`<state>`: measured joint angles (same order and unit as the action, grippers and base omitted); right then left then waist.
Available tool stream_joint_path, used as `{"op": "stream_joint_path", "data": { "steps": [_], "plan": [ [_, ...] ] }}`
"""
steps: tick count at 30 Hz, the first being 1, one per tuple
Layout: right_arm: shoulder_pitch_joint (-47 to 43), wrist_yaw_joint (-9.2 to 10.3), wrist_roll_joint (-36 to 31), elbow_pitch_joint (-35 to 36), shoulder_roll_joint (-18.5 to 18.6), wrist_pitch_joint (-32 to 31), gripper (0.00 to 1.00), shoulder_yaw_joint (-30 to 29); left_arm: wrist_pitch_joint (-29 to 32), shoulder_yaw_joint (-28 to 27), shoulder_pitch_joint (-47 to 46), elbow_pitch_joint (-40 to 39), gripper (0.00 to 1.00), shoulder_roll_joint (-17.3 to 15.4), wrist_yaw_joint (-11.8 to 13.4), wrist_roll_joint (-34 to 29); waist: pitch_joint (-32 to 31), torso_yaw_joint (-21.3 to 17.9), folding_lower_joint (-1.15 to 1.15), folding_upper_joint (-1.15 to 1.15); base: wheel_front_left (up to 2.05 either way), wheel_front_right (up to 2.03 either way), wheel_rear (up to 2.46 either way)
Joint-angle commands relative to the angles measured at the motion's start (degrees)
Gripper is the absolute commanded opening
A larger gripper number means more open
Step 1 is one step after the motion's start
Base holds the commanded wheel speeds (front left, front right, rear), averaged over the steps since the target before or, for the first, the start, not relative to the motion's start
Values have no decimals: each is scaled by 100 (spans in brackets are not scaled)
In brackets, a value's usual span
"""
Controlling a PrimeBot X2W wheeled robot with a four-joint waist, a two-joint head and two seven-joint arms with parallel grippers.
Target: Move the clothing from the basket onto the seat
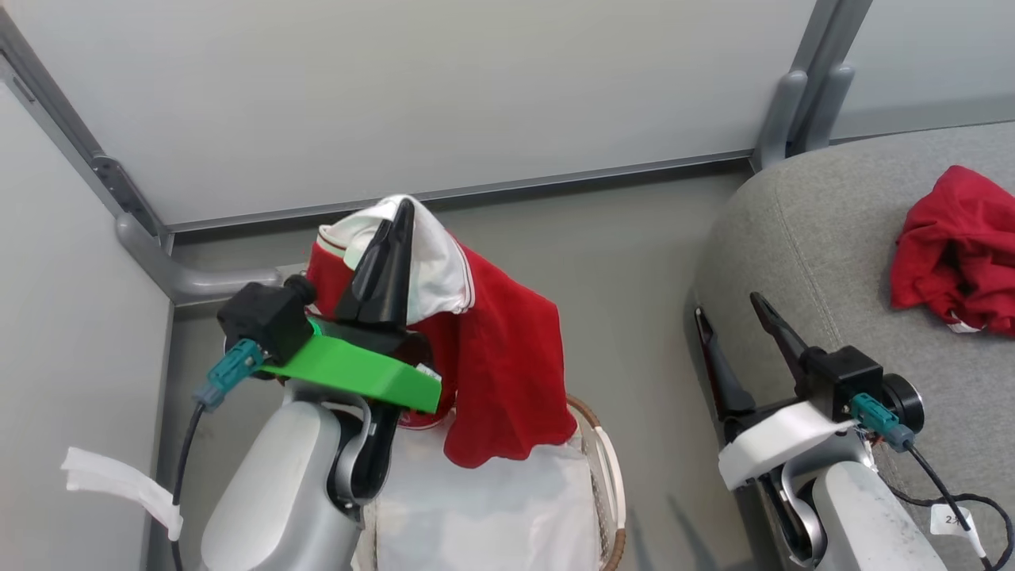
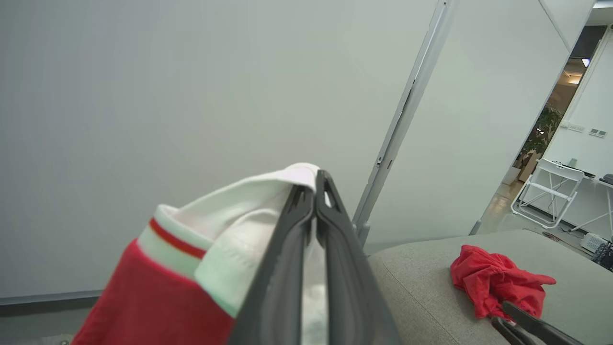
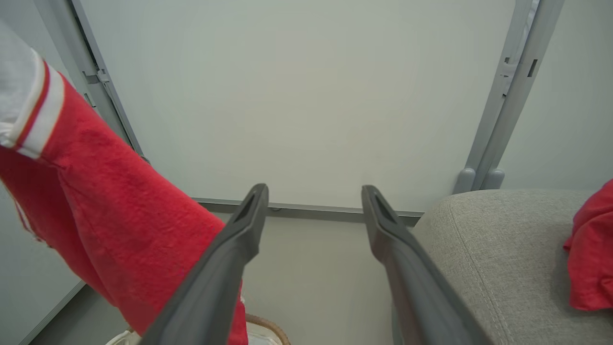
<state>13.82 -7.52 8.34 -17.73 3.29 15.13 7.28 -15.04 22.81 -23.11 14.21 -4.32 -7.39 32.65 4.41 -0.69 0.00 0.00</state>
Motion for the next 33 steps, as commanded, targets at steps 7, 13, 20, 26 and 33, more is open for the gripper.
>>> {"op": "stream_joint_path", "data": {
  "steps": [7,13,20,26,33],
  "plan": [
    [-216,7,20,-160,97,2,100,339,-13,2,-254,-258,0,46,-13,-104,-113,143,0,0,0,0,0],
    [18,6,147,-171,266,2,100,1176,-12,146,-255,-356,0,73,-13,-93,-85,300,0,0,0,0,0],
    [807,6,522,54,400,2,100,2486,-12,290,-239,-322,0,97,-13,-41,-18,461,0,0,0,0,0],
    [1412,7,428,-24,292,2,100,2920,-13,427,-305,-252,0,120,-13,-104,35,560,0,0,0,0,0],
    [1682,7,9,-765,52,1,100,2774,-13,662,-399,-222,0,134,-13,-20,61,689,0,0,0,0,0]
  ]
}}
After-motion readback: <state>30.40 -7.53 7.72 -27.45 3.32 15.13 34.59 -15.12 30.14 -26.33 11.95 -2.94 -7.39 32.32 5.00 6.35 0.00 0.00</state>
